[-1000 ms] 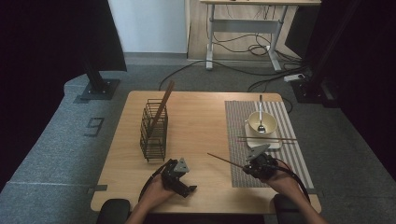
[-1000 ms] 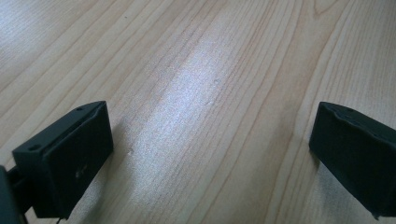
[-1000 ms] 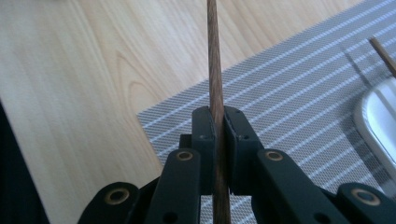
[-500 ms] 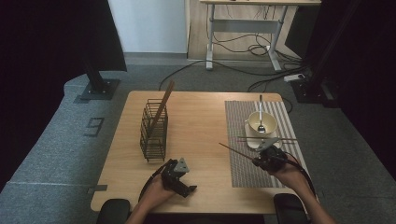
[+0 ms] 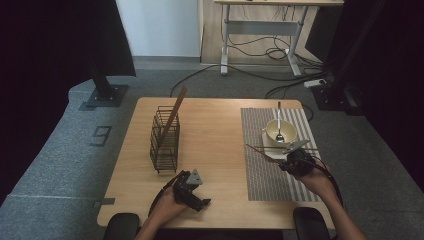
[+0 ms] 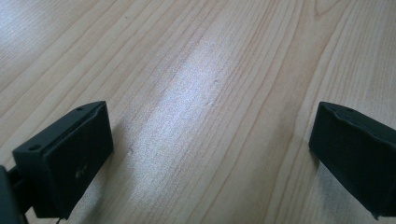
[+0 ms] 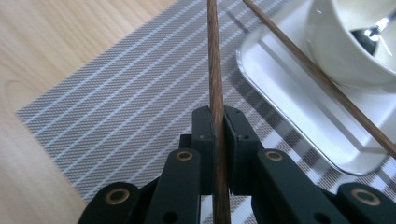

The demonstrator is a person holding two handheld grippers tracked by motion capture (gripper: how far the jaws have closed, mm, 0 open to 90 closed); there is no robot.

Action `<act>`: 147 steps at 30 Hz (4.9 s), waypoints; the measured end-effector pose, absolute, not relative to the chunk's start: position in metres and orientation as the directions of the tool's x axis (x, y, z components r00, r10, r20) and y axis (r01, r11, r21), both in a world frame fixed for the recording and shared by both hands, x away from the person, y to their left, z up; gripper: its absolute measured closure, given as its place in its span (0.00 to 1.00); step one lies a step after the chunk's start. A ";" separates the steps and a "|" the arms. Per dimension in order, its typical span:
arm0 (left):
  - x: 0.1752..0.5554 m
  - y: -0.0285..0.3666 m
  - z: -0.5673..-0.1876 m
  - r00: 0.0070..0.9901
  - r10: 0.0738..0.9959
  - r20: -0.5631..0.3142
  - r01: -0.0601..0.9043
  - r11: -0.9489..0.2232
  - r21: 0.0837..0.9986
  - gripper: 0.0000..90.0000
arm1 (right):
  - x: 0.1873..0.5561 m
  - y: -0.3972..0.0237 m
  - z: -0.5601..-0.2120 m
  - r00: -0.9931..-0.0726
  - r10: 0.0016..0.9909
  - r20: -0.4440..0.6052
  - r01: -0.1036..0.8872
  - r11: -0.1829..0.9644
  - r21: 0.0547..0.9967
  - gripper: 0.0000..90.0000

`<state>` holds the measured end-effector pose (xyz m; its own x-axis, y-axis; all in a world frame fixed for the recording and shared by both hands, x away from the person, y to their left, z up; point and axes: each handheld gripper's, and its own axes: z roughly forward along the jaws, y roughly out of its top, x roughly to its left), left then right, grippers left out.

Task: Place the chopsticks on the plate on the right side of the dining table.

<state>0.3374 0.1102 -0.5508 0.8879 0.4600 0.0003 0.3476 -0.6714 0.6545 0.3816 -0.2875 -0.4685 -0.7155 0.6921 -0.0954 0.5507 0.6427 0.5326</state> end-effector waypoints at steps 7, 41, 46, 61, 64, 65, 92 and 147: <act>0.337 0.110 -0.551 0.887 0.461 -0.002 0.350 -0.671 0.654 0.00 | 0.392 -0.300 -0.472 -0.687 0.719 -0.102 0.578 0.626 0.523 0.92; 0.337 0.110 -0.551 0.886 0.463 -0.003 0.351 -0.669 0.656 0.00 | 0.443 -0.329 -0.501 -0.627 0.768 -0.131 0.650 0.608 0.456 0.88; 0.337 0.110 -0.551 0.886 0.463 -0.003 0.351 -0.668 0.656 0.00 | 0.447 -0.331 -0.502 -0.620 0.773 -0.136 0.658 0.606 0.446 0.86; 0.337 0.110 -0.551 0.886 0.463 -0.003 0.351 -0.669 0.655 0.00 | 0.454 -0.344 -0.505 -0.578 0.805 -0.133 0.679 0.565 0.470 0.78; 0.337 0.110 -0.551 0.886 0.463 -0.003 0.351 -0.668 0.655 0.00 | 0.454 -0.347 -0.506 -0.559 0.819 -0.131 0.688 0.546 0.479 0.74; 0.337 0.110 -0.551 0.886 0.463 -0.003 0.351 -0.668 0.655 0.00 | 0.454 -0.348 -0.506 -0.555 0.822 -0.130 0.690 0.542 0.479 0.73; 0.337 0.110 -0.551 0.886 0.463 -0.003 0.351 -0.669 0.655 0.00 | 0.459 -0.357 -0.509 -0.449 0.856 -0.254 0.715 0.515 0.472 0.42; 0.337 0.110 -0.551 0.886 0.463 -0.003 0.352 -0.668 0.655 0.00 | 0.431 -0.273 -0.552 -0.572 0.817 0.070 0.592 0.352 0.725 0.00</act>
